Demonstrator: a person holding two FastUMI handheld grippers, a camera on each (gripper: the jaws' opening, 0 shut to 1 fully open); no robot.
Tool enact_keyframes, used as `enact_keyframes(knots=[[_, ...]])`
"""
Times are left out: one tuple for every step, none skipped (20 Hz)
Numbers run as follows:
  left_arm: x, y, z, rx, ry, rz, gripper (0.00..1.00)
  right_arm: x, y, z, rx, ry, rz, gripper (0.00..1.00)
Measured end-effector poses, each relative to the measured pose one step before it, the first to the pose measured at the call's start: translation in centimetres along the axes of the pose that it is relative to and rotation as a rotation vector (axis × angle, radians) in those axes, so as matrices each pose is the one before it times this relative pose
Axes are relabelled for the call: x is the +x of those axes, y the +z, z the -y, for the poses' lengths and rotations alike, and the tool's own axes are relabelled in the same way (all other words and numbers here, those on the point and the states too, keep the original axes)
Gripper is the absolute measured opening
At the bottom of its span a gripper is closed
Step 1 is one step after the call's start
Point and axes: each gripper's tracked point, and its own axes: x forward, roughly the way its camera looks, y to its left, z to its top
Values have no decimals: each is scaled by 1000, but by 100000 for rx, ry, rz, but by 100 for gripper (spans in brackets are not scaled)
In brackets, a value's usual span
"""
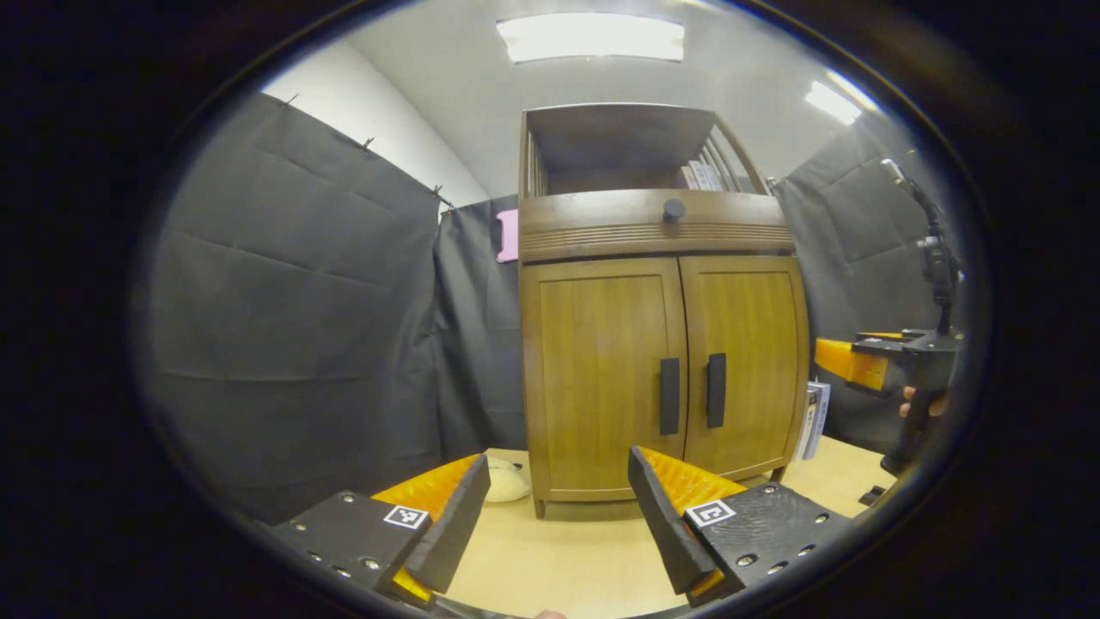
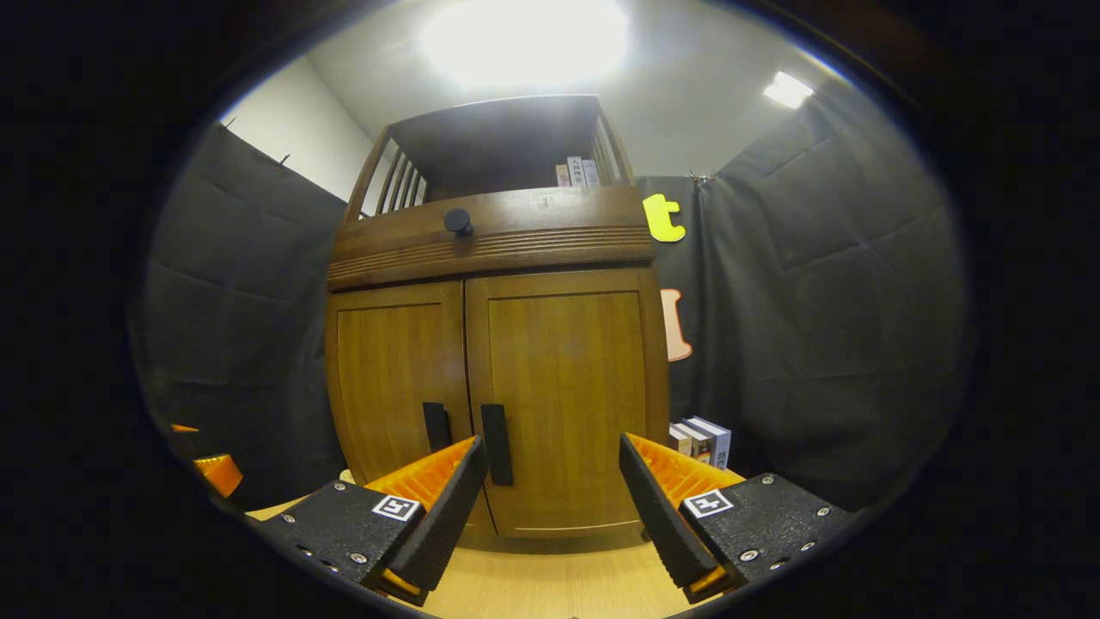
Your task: Open the right door of the double-door shoe cabinet with the right hand, and open the left door with the left hand.
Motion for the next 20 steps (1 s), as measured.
enact_keyframes(knots=[[-3, 13, -109, 336, 851, 136, 92, 780, 152, -460, 418, 785, 131, 95], [-28, 38, -125, 525, 993, -74, 92, 777, 74, -312, 195, 605, 137, 95], [-170, 74, -108, 154, 1284, -553, 92, 756, -16, -350, 244, 801, -98, 95], [-141, 70, -65, -302, 1076, -412, 92, 775, 4, -421, 157, 1261, -56, 95], [-97, 140, -140, -358, 1100, -195, 92, 705, -134, -216, -16, 545, -31, 95], [10, -70, -194, -166, 1479, -223, 92, 740, -135, -65, 61, 259, -176, 95], [-62, 4, -90, -63, 1286, -49, 92, 630, -235, -157, 340, 240, -355, 95], [34, -179, 9, 34, 1182, -345, 92, 692, -270, -164, 766, 596, -554, 94], [-49, -92, -88, 144, 1124, -427, 92, 696, -335, -269, 949, 884, -716, 94], [-147, -73, -7, 216, 815, -228, 92, 700, -250, -153, 695, 506, -892, 95], [-105, 77, -152, 454, 1030, -347, 92, 645, -281, -28, 280, 143, -760, 95], [-167, 61, -153, 489, 1017, -205, 92, 702, -329, -62, -297, -62, -850, 95], [-34, 65, -136, 502, 1171, -264, 92, 605, -348, 48, -507, -108, -747, 95], [-44, -49, -52, 491, 1110, -333, 92, 659, -335, -29, -585, 197, -923, 95], [-22, 24, -132, 543, 1056, -331, 93, 533, -506, -276, -359, 380, -904, 95], [-41, -2, -102, 549, 1133, -245, 93, 581, -292, -222, -124, 641, -731, 95], [-24, 31, -79, 415, 1001, -377, 92, 529, -308, -212, -5, 692, -673, 95], [-123, -49, -35, 329, 1064, -398, 92, 534, -356, -242, 103, 677, -713, 94], [-53, 46, -72, 325, 807, -276, 92, 584, -422, -112, 146, 522, -654, 95], [-93, -81, -45, 306, 831, -254, 89, 590, -333, -139, 65, 156, -733, 92]])
